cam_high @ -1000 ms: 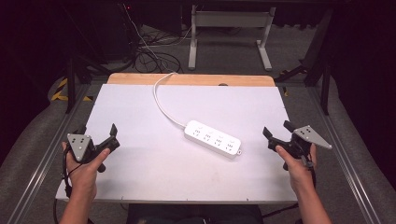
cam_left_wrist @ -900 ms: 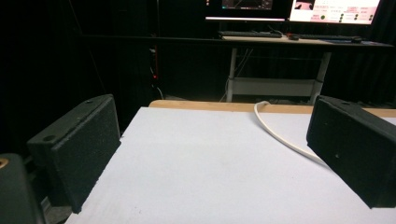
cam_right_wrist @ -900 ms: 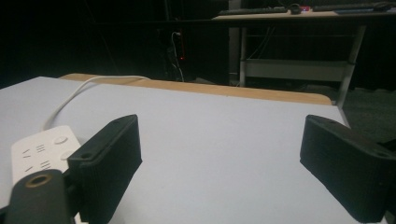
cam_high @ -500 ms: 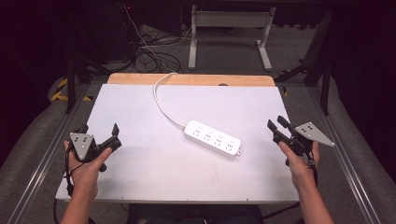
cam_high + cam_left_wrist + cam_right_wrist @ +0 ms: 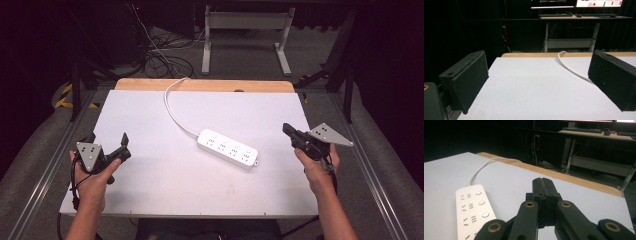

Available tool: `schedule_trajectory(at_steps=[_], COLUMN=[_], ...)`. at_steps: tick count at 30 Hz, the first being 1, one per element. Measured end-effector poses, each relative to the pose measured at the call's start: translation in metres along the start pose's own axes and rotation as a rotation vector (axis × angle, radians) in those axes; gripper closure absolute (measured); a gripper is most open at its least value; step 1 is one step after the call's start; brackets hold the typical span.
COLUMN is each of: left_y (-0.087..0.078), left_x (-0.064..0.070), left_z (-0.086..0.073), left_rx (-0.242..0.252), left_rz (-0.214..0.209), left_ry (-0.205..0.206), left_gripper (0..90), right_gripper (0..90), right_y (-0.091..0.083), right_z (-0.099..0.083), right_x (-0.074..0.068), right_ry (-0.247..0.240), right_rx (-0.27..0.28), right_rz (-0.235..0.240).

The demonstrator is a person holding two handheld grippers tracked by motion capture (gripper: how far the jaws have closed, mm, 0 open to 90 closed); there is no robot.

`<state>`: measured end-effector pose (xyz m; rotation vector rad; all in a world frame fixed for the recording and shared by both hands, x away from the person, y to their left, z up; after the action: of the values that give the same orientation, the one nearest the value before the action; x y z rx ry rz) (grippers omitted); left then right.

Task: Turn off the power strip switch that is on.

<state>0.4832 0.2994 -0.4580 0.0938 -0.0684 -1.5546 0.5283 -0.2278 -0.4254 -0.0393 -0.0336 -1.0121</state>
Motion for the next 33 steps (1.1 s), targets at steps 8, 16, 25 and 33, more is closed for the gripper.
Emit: schedule_trajectory(at_steps=[8, 16, 25, 33], left_y=[0.000, -0.001, 0.000, 0.001], left_x=[-0.002, 0.002, 0.003, 0.004], left_z=[0.000, 0.000, 0.000, -0.001], left_rx=[0.003, 0.005, 0.006, 0.004], left_rz=[0.004, -0.010, -0.010, -0.018], left_ry=[0.021, 0.027, 0.039, 0.040], left_gripper=[4.0, 4.3, 4.8, 5.1], right_gripper=[90.0, 90.0, 90.0, 90.0], right_y=[0.019, 0.041, 0.070, 0.096], right_z=[0.004, 0.002, 0.019, 0.022], right_x=[-0.009, -0.020, -0.037, -0.058], right_ry=[-0.002, -0.009, -0.050, -0.105], right_rx=[-0.090, -0.166, -0.221, -0.304], right_rz=[0.043, 0.081, 0.135, 0.197])
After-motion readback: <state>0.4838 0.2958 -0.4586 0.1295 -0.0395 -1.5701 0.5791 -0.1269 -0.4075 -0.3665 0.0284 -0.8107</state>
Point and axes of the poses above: each handheld gripper's, and its own axes: y roughly forward along the jaws, z roughly out of its top, x roughly to its right, the point moved 7 cm from there along y, roughly forward along the jaws, and after that the axes turned 11 degrees about x, right-handed, at the moved point
